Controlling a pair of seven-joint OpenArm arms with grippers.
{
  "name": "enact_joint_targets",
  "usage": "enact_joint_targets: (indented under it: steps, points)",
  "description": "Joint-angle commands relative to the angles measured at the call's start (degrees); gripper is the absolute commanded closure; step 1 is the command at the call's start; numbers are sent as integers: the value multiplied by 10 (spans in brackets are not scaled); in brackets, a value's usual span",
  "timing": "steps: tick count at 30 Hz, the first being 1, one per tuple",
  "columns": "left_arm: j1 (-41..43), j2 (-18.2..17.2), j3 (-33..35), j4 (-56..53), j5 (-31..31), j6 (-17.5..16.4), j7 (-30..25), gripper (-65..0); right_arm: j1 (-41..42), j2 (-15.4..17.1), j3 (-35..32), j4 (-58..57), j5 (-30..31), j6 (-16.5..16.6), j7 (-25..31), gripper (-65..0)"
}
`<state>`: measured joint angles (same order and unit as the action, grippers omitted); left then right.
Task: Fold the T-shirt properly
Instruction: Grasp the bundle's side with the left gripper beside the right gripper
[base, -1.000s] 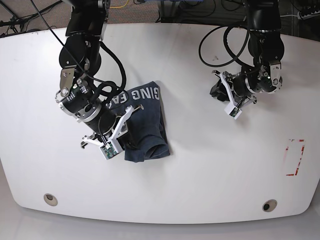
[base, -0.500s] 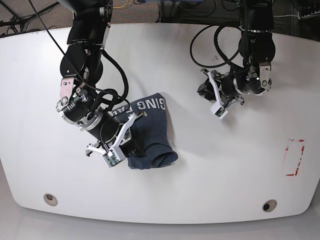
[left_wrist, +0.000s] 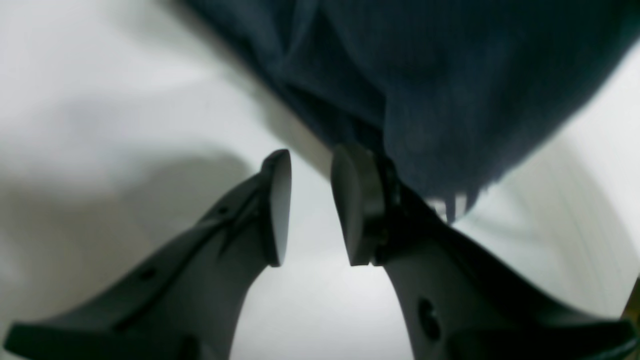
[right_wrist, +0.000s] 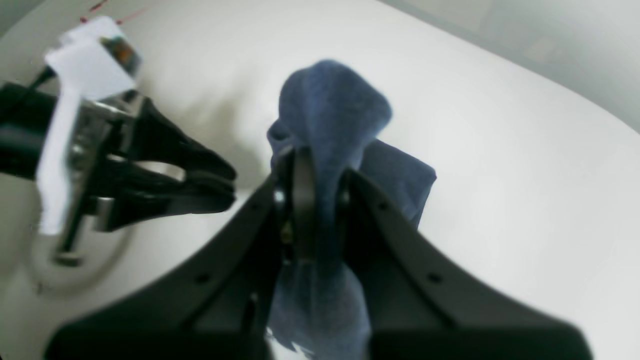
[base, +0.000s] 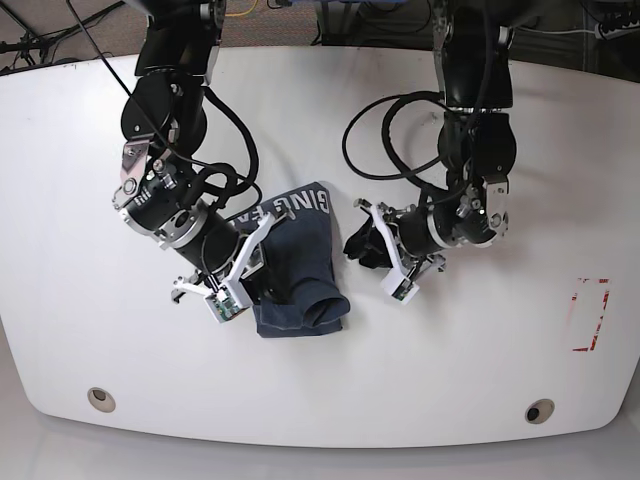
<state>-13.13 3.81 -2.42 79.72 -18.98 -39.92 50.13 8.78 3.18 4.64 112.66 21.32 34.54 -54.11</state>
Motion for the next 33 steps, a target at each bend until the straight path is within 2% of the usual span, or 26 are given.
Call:
enact_joint_targets:
  steps: [1, 8, 14, 21, 27, 33]
  points:
    - [-31, 17, 0, -47, -7, -1, -36, -165, -1, 4, 1, 24, 14, 1, 23, 0]
    - [-57, 50, 3, -144, -8, -1, -101, -165, -16, 21, 0, 29, 15, 2, 23, 0]
    - [-68, 52, 3, -197, -8, -1, -151, -165, -18, 21, 0, 30, 15, 2, 23, 0]
    - [-94, 52, 3, -269, -8, -1, -159, -165, -18, 21, 0, 31, 15, 2, 23, 0]
    - [-101, 52, 5, -330, -8, -1, -192, -165, -15, 21, 0, 32, 15, 2, 23, 0]
    - [-95, 52, 30, -342, -8, -1, -190, -165, -14, 21, 1, 33, 27, 2, 23, 0]
